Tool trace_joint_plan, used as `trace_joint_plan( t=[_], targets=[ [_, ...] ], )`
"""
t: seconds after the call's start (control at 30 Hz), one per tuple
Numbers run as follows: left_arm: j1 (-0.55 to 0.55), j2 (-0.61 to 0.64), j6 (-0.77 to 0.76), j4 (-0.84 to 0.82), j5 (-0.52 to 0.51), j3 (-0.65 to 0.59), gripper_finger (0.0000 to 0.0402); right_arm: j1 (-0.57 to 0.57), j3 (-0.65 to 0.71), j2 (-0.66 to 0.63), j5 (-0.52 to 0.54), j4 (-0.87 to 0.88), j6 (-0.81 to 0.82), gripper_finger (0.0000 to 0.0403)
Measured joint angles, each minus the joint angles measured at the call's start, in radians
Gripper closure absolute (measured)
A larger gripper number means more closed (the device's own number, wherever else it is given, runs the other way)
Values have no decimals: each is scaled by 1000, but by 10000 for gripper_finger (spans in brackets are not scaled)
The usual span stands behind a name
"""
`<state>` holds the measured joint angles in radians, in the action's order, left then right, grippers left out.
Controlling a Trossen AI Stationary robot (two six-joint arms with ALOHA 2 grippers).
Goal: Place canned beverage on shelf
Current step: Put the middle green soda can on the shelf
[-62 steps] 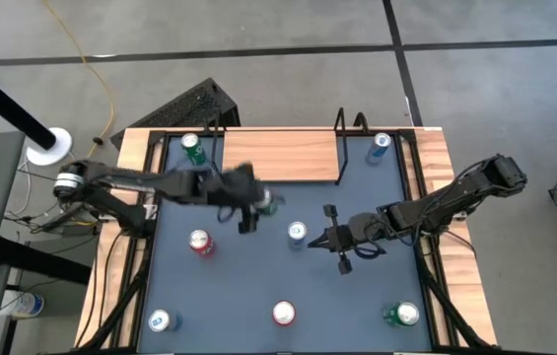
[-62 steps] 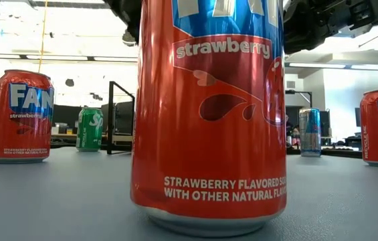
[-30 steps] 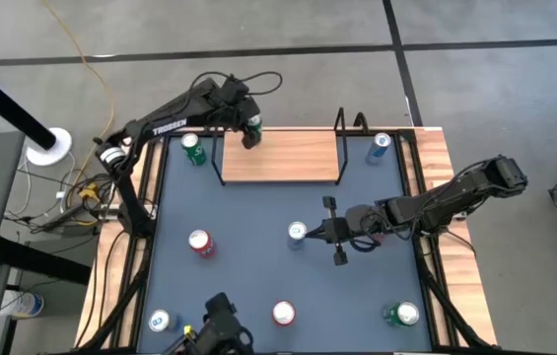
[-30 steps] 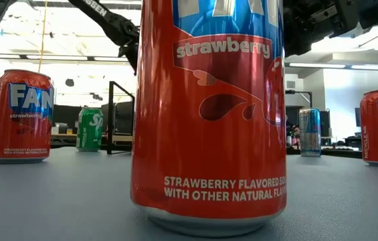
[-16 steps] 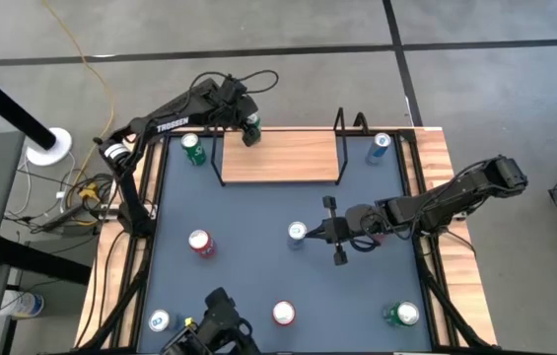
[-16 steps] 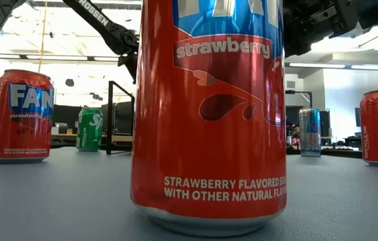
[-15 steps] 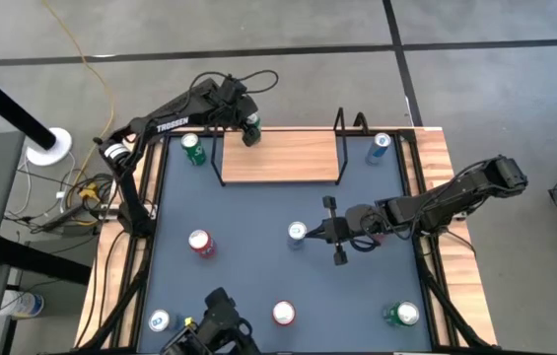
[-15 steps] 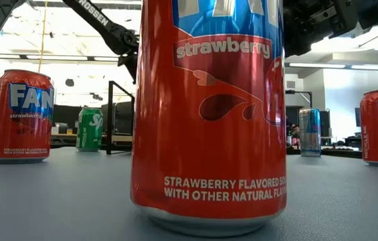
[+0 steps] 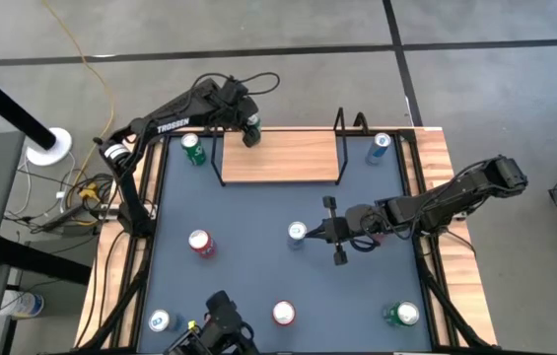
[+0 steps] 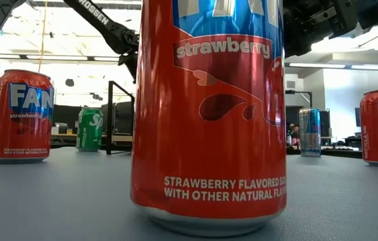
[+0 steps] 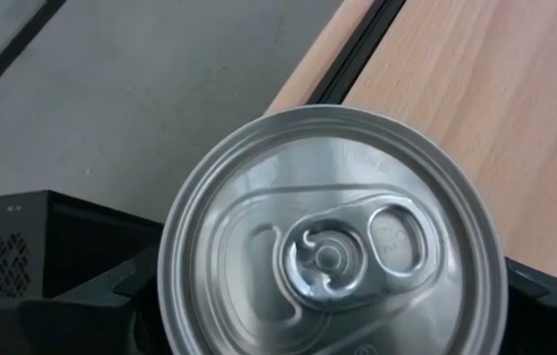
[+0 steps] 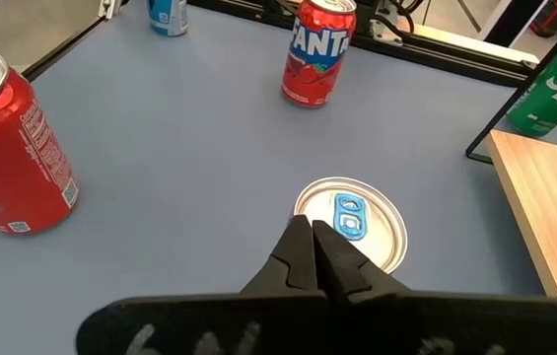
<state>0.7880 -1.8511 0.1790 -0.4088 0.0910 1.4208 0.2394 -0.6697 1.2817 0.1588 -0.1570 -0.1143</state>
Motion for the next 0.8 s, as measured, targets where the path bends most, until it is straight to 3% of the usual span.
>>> trace_joint_plan(
  t=[0.2, 0.43, 0.8],
  targets=[
    [-4, 0, 10, -3, 8, 0, 91, 0, 0, 0, 0, 0, 0, 403],
    [-3, 0, 12, -18, 10, 0, 51, 0, 0, 0, 0, 0, 0, 403],
    [-10, 7, -7, -168, -43, 111, 40, 0, 0, 0, 0, 0, 0, 403]
  ],
)
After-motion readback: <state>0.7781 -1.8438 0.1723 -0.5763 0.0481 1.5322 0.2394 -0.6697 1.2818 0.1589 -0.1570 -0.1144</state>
